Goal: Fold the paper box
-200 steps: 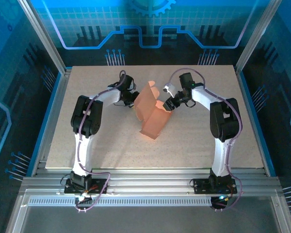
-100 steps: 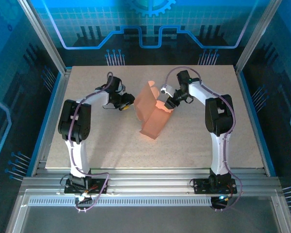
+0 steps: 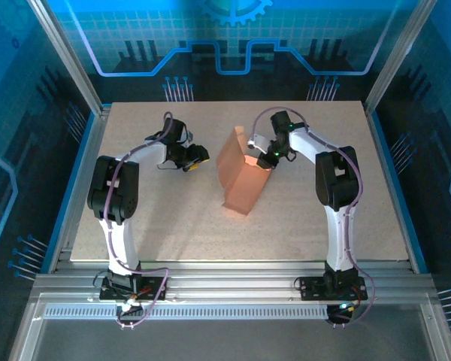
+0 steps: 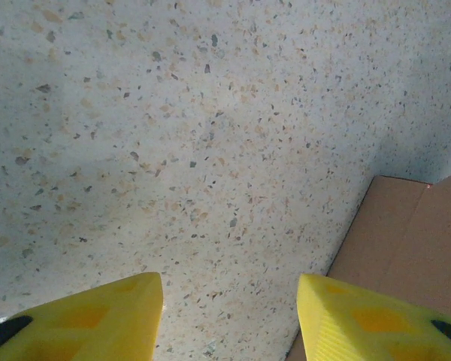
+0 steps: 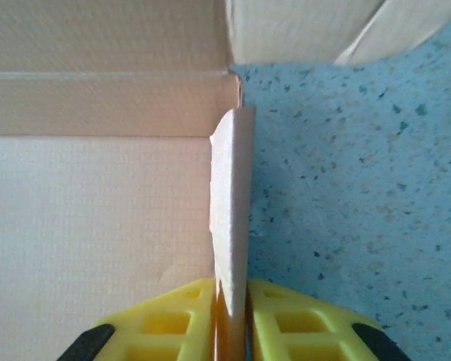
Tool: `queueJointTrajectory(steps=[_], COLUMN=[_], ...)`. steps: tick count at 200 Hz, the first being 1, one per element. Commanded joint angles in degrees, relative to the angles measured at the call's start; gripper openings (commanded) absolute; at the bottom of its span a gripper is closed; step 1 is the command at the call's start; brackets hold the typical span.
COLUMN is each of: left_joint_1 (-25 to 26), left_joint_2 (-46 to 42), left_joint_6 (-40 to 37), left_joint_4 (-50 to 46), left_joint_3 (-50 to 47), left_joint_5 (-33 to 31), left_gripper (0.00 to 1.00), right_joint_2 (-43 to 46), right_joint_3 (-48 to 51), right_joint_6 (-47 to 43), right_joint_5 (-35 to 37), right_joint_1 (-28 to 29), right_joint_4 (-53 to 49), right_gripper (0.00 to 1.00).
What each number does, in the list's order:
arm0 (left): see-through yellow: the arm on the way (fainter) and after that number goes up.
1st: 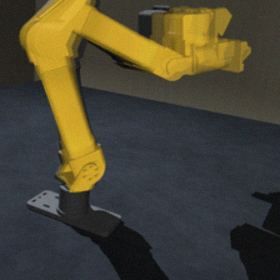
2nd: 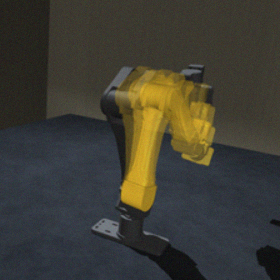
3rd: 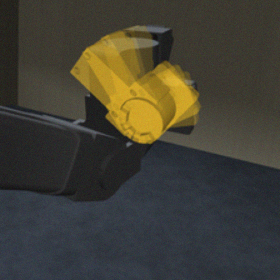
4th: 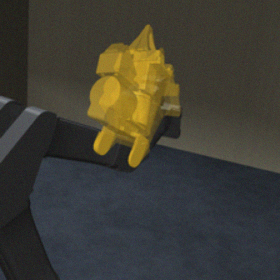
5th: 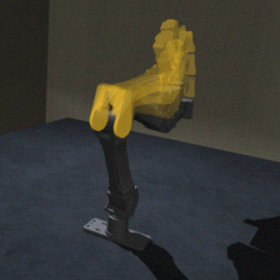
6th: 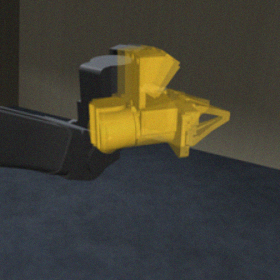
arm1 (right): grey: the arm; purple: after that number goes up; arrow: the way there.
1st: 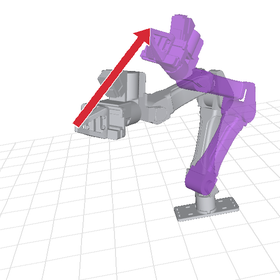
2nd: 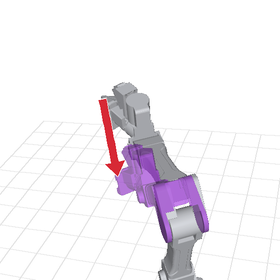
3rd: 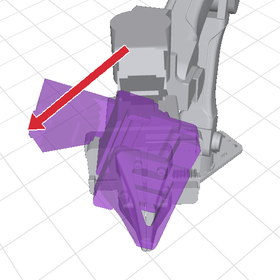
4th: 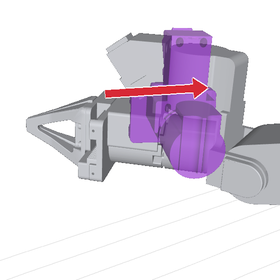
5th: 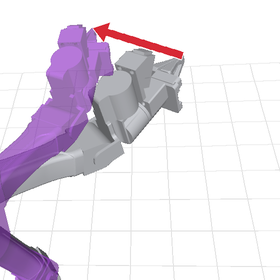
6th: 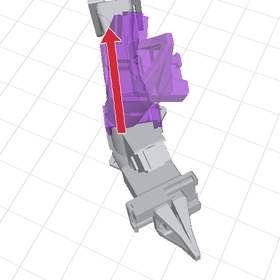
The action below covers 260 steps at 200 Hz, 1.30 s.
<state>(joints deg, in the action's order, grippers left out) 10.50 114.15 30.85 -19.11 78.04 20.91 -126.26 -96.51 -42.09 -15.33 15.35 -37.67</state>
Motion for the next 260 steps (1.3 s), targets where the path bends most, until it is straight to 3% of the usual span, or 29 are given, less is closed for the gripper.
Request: queueJointTrajectory(steps=[1, 54, 79, 111, 180, 221, 233, 260], left_joint_1=[-0.39, -0.48, -0.48, -0.48, -0.48, -0.48, -0.48, -0.19], left_joint_2=[-1.48, -1.25, -1.04, -0.77, -1.91, -9.41, -11.85, -18.24], left_joint_6=[-1.73, -1.61, -1.50, -1.50, -1.71, -2.56, -3.25, -5.01], left_joint_4=[0.06, 0.83, 1.03, 1.23, 3.41, 9.05, 10.16, 14.66], left_joint_3=[-1.40, -2.71, -2.81, -2.95, -4.63, -11.30, -13.26, -18.62], left_joint_5=[1.69, 2.10, 2.35, 2.56, 2.60, -1.42, -2.73, -4.84], left_gripper=[0.51, 0.52, 0.52, 0.52, 0.55, 0.70, 0.75, 0.83], right_joint_2=[0.36, -0.87, -1.22, -2.15, -1.53, 2.57, 3.91, 6.70], right_joint_3=[0.68, -0.61, -0.85, -1.84, -1.09, 3.37, 5.15, 5.92], right_joint_6=[-0.10, -0.38, -0.21, 0.32, 2.88, 11.92, 17.15, 30.06], right_joint_5=[2.36, 3.37, 3.91, 4.16, 7.81, 16.46, 21.07, 23.94], right_joint_1=[0.90, 2.12, 2.65, 3.51, 3.90, 3.87, 3.80, 3.45], right_joint_4=[0.60, -0.39, -0.17, -0.14, 1.81, 7.20, 8.64, 4.02], right_gripper=[0.21, 0.12, 0.20, 0.21, 0.02, 0.00, 0.00, 0.00])
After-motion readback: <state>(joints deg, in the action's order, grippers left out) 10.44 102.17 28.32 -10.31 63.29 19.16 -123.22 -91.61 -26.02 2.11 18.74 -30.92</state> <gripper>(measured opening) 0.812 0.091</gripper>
